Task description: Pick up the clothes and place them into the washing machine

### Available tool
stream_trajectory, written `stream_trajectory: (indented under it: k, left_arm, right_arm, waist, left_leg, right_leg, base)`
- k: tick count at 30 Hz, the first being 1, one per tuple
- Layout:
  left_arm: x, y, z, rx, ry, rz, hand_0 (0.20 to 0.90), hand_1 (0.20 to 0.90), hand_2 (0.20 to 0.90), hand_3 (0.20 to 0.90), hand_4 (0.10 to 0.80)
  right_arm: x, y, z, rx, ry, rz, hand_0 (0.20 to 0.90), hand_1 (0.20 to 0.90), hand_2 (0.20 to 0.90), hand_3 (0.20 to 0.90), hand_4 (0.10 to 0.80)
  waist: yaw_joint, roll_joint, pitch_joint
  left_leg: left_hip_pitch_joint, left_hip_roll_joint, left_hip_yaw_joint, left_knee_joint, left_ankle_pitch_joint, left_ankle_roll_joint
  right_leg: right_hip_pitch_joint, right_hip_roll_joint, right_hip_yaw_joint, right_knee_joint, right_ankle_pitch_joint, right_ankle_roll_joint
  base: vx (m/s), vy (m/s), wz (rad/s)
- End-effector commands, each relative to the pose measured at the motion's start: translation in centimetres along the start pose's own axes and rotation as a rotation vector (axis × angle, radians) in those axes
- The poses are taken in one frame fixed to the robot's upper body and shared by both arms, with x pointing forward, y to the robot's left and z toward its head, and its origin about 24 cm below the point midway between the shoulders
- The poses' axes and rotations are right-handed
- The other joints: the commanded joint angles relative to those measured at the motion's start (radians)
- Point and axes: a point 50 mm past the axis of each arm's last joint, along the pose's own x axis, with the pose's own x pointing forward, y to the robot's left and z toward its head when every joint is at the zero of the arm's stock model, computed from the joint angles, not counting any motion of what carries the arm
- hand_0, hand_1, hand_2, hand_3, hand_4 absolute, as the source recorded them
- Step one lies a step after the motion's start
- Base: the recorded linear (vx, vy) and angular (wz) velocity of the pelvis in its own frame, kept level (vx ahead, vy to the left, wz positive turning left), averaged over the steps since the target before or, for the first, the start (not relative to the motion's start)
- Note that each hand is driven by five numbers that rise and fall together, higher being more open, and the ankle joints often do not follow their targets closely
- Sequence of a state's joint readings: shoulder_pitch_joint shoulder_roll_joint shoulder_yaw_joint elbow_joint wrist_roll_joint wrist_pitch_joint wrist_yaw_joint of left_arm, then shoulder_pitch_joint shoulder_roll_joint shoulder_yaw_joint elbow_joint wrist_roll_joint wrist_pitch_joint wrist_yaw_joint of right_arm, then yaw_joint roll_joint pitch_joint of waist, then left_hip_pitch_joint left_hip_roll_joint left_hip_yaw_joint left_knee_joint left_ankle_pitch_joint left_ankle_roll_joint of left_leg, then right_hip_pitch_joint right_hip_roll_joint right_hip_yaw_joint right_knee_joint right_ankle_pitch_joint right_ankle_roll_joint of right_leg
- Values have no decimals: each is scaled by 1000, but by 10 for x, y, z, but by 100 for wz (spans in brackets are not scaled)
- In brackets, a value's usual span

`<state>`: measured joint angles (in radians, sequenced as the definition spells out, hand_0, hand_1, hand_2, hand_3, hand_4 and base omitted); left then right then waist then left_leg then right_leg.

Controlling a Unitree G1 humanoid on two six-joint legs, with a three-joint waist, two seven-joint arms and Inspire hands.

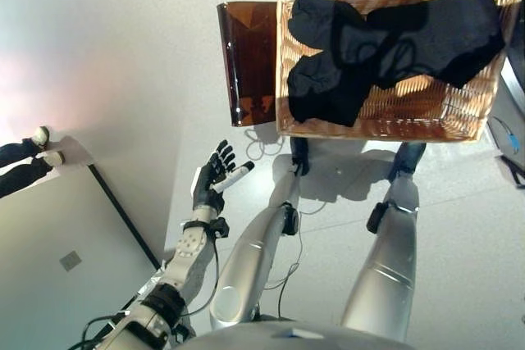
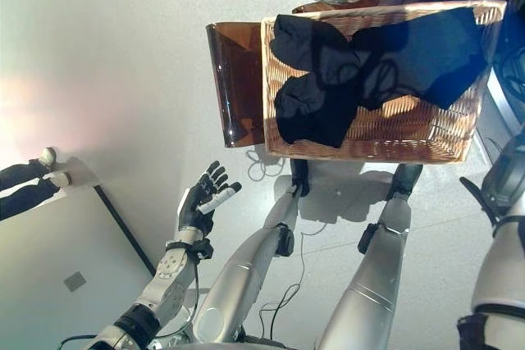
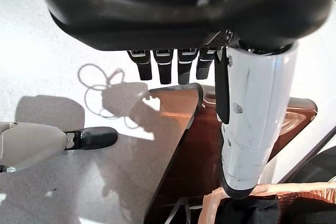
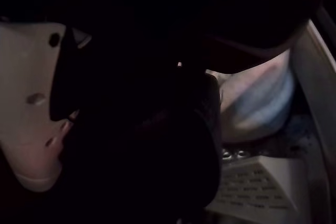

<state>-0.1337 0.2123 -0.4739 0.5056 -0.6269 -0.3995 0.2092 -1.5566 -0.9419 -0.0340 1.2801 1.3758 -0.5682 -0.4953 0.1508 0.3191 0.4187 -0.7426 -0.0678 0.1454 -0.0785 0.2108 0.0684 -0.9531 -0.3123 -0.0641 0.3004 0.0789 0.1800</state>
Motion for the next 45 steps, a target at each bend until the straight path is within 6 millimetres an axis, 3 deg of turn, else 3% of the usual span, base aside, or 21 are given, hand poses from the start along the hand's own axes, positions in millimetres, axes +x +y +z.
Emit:
stream_trajectory:
  k: [1,9,10,11,12,33,42,45]
  left_arm:
    - [-5,24,12,18,-69,87,900,900,900,900,800]
    - [-6,28,11,25,-62,109,900,900,900,900,800]
    - [-7,30,11,28,-61,112,900,900,900,900,800]
    - [-7,31,11,28,-59,118,900,900,900,900,800]
    - [-7,31,11,27,-59,118,900,900,900,900,800]
    - [-10,39,11,32,-54,144,900,900,900,900,800]
    - [-10,42,13,54,-63,155,900,900,900,900,800]
    - [-10,41,15,64,-75,148,900,900,900,900,800]
  right_arm:
    - [1,48,64,-29,-279,193,200,200,200,200,300]
    - [2,42,66,-8,-295,123,200,200,200,200,300]
    - [2,42,67,-19,-298,116,477,477,477,477,498]
    - [3,41,66,-24,-297,107,543,543,543,543,545]
    - [2,42,66,-25,-297,106,900,900,900,900,800]
    - [3,32,54,-173,-299,81,900,900,900,900,800]
    - [1,25,44,-445,-377,27,900,900,900,900,800]
    - [2,12,38,-575,-430,2,900,900,900,900,800]
  waist:
    - [15,54,-38]
    - [9,60,-54]
    - [10,59,-57]
    - [11,58,-59]
    - [11,58,-59]
    - [11,44,-70]
    - [14,31,-73]
    - [18,25,-75]
  left_leg:
    - [43,83,19,-9,-27,-174]
    - [55,80,17,-9,-32,-173]
    - [56,79,17,-9,-33,-172]
    - [57,79,18,-9,-34,-172]
    - [57,79,18,-9,-34,-172]
    - [66,86,16,-9,-35,-171]
    - [65,93,25,-9,-37,-164]
    - [67,92,23,-9,-36,-161]
  right_leg:
    - [1,57,-2,7,-6,-51]
    - [17,55,-9,-2,-4,-50]
    - [18,56,-9,-4,-4,-51]
    - [19,55,-9,-5,-3,-51]
    - [19,56,-9,-6,-3,-51]
    - [30,58,-12,-16,5,-56]
    - [23,67,-8,-20,10,-59]
    - [28,66,-14,-25,13,-59]
  base:
    - [0,0,0]
    - [-2,12,2]
    - [0,0,0]
    - [0,0,0]
    - [0,0,0]
    - [0,0,0]
    - [0,0,0]
    - [-9,1,-2]
